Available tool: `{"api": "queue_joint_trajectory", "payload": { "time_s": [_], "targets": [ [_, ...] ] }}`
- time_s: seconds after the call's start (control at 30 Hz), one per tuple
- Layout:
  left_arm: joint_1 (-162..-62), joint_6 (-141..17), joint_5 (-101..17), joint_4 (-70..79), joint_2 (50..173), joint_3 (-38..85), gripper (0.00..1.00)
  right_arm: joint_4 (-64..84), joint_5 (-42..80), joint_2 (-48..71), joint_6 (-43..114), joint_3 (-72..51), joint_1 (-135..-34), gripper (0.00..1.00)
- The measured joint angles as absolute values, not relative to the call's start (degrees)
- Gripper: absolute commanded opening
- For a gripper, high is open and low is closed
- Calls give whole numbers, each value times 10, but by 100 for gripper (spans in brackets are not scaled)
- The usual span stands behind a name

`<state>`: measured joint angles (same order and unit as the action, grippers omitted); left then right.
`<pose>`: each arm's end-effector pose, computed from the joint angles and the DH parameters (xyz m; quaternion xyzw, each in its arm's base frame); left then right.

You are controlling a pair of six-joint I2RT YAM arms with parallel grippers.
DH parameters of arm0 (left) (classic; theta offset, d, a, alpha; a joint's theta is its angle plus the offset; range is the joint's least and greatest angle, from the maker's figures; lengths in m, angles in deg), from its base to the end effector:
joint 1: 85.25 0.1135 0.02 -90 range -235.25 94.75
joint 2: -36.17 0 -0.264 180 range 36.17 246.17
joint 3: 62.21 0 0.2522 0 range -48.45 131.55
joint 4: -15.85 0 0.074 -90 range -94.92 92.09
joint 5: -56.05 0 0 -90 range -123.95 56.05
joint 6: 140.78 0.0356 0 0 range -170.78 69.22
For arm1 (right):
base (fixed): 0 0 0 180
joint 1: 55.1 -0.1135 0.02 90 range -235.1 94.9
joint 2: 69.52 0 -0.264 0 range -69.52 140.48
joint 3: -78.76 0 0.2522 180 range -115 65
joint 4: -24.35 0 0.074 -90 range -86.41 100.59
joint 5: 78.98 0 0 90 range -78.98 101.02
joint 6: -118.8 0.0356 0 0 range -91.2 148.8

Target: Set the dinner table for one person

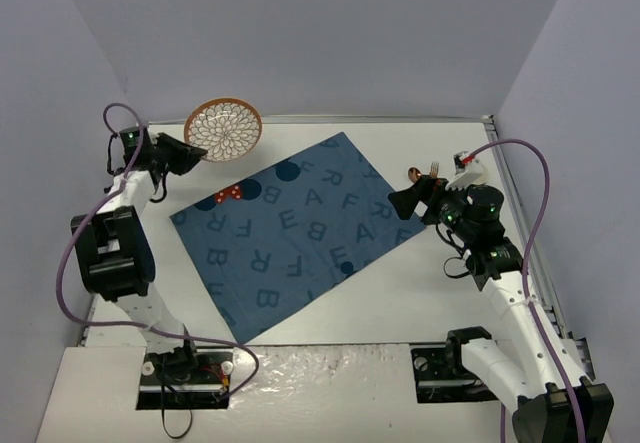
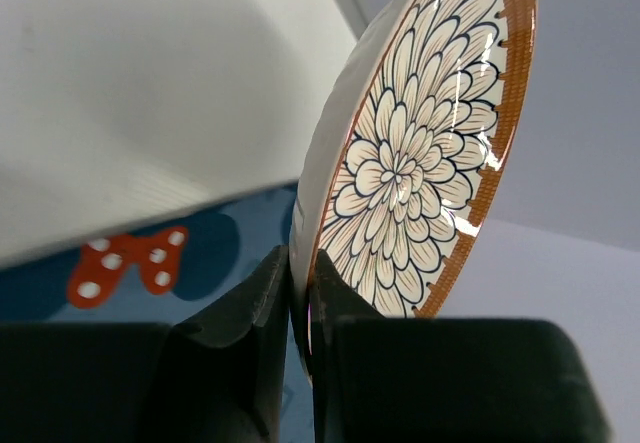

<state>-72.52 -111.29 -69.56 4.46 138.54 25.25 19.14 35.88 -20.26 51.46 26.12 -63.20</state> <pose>0.4070 0.0707 0.2609 -0.3529 0.7454 -0.4410 0.3542 0.2016 0.0438 0.3250 -0.0597 0.7148 0.3293 0.6141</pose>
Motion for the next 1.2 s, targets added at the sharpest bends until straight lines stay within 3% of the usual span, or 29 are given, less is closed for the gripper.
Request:
{"api": "queue_joint_trajectory", "payload": {
  "time_s": [0.2,0.5,1.2],
  "targets": [
    [-811,-1113,-716,64,1291,187,0,191,359,-212,515,264,-634,100],
    [-971,-1082,-722,44,1274,101,0,189,359,-221,515,273,-635,100],
    [-991,-1042,-687,89,1275,-16,0,189,356,-225,515,280,-635,100]
  ]
}}
